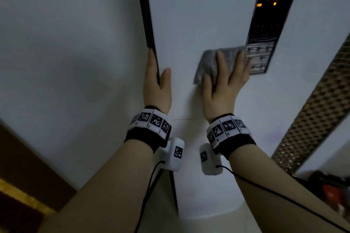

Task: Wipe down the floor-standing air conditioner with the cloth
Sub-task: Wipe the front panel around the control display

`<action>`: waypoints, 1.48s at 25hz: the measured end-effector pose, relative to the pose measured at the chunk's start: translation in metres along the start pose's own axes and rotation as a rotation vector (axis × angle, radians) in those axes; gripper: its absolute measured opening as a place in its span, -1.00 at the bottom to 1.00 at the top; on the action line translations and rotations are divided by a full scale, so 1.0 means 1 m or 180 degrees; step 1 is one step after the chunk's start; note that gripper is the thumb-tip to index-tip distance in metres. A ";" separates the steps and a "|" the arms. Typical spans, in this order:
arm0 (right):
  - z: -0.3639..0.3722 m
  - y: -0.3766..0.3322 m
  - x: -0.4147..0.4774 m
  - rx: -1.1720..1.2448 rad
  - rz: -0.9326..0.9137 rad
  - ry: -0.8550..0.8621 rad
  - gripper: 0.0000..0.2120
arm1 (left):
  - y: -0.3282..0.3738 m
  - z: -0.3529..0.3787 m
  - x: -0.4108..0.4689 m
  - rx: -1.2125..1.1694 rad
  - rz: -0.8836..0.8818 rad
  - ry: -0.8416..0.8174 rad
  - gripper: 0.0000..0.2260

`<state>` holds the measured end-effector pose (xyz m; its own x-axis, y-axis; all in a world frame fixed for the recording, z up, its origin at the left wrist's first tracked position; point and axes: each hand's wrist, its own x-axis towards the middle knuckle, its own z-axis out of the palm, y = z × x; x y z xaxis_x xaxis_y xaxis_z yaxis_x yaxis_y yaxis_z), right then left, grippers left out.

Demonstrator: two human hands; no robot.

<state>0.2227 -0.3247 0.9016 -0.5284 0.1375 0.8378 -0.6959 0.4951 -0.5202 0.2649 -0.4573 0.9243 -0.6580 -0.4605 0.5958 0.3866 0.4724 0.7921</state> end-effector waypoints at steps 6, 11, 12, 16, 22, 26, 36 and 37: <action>-0.014 0.010 0.009 0.0159 0.0805 0.0220 -0.52 | 0.015 0.008 0.006 0.0030 0.0137 0.0050 -0.35; -0.027 0.019 0.023 0.0270 0.1225 0.0504 -0.52 | 0.017 0.010 0.007 0.0166 0.0127 0.0069 -0.33; -0.028 0.019 0.027 0.0282 0.1430 0.0647 -0.50 | 0.018 0.012 0.006 0.0215 0.0139 0.0093 -0.32; -0.018 0.005 0.003 0.0115 0.1224 0.0081 -0.45 | 0.023 0.020 0.003 0.0393 0.0165 0.0216 -0.24; -0.034 0.023 0.029 0.0218 0.1804 0.0565 -0.41 | 0.022 0.021 0.005 0.0490 0.0075 0.0159 -0.14; -0.027 0.013 0.010 0.0062 0.1378 0.0092 -0.41 | 0.026 0.027 0.002 0.0611 0.0052 0.0287 -0.12; -0.042 0.034 0.024 0.0000 0.1587 0.0108 -0.39 | 0.037 0.047 -0.003 0.1435 0.0144 0.0613 -0.15; -0.048 0.040 0.029 0.0014 0.1558 0.0125 -0.40 | 0.038 0.048 -0.004 0.1523 0.0151 0.0611 -0.15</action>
<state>0.2026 -0.2596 0.9129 -0.7753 0.3855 0.5003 -0.3725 0.3605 -0.8551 0.2511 -0.4012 0.9454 -0.4991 -0.5386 0.6788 0.0448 0.7663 0.6409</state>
